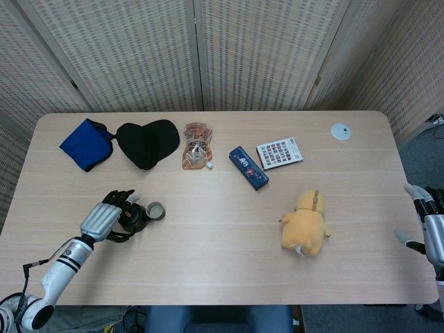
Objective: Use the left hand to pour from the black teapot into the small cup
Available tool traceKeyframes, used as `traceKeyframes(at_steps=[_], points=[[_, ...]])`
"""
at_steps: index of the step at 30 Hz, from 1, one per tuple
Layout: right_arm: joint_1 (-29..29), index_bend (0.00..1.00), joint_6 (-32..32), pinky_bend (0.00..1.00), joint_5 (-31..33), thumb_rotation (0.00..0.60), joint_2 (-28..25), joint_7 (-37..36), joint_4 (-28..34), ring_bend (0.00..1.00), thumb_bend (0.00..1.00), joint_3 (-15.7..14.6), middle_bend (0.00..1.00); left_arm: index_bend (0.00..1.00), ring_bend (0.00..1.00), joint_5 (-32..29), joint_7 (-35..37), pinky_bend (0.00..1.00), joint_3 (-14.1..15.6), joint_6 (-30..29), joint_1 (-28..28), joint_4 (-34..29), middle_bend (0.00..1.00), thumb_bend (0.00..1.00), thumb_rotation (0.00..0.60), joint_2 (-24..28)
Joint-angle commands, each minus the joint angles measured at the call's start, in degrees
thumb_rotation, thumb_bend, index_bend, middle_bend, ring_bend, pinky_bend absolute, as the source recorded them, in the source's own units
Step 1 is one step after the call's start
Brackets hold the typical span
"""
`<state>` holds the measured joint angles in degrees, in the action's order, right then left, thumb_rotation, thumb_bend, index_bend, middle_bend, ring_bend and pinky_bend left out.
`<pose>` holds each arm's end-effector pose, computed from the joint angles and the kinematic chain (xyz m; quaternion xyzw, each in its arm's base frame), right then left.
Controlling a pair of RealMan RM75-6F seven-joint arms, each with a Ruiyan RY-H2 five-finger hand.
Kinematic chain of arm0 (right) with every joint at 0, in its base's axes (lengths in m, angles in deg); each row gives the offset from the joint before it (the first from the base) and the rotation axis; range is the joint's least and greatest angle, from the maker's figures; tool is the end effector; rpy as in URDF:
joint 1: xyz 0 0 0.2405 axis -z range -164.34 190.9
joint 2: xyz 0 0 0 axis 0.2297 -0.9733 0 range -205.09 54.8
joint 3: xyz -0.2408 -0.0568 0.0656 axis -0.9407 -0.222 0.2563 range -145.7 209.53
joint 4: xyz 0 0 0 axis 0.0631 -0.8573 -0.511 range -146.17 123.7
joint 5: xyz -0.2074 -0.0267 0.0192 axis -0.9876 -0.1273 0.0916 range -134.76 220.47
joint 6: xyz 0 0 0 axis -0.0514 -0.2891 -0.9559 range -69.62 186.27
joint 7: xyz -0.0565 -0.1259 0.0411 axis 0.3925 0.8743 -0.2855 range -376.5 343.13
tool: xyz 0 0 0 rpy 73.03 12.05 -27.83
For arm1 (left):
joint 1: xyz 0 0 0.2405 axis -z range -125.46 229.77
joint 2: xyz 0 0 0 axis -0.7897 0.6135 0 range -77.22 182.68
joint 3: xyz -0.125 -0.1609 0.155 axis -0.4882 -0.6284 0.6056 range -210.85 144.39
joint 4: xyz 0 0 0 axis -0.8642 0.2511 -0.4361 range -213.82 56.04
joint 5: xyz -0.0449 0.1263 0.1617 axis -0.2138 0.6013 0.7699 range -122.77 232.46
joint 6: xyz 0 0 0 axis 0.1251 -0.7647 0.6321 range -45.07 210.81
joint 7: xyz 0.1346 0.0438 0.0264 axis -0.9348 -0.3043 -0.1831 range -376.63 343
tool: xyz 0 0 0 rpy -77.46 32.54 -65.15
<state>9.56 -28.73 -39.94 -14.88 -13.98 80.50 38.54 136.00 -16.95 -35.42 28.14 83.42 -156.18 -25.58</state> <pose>-0.3198 -0.1879 0.1995 0.5741 -0.3376 0.3694 0.6480 -0.2653 0.3094 0.0374 -0.7546 -0.3902 -0.3091 0.4275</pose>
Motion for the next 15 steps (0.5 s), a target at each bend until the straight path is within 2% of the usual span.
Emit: traceKeyframes(at_steps=[1, 8, 15], points=[[0.1, 0.16, -0.1, 0.14, 0.0, 0.600, 0.0, 0.0, 0.1, 0.12, 0.02, 0.0, 0.19, 0.00, 0.00, -1.0, 0.4, 0.00, -0.6, 0.6, 0.4, 1.6, 0.00, 0.15, 0.600, -0.7], [0.3, 0.16, -0.3, 0.14, 0.1, 0.600, -0.1, 0.1, 0.2, 0.12, 0.02, 0.0, 0.19, 0.00, 0.00, -2.4, 0.6, 0.00, -1.5, 0.6, 0.8, 4.3, 0.00, 0.15, 0.600, -1.7], [0.2, 0.16, -0.2, 0.14, -0.1, 0.600, 0.0, 0.3, 0.2, 0.12, 0.02, -0.1, 0.19, 0.02, 0.03, -0.4, -1.2, 0.00, -0.6, -2.8, -0.4, 2.1, 0.00, 0.15, 0.600, 0.0]])
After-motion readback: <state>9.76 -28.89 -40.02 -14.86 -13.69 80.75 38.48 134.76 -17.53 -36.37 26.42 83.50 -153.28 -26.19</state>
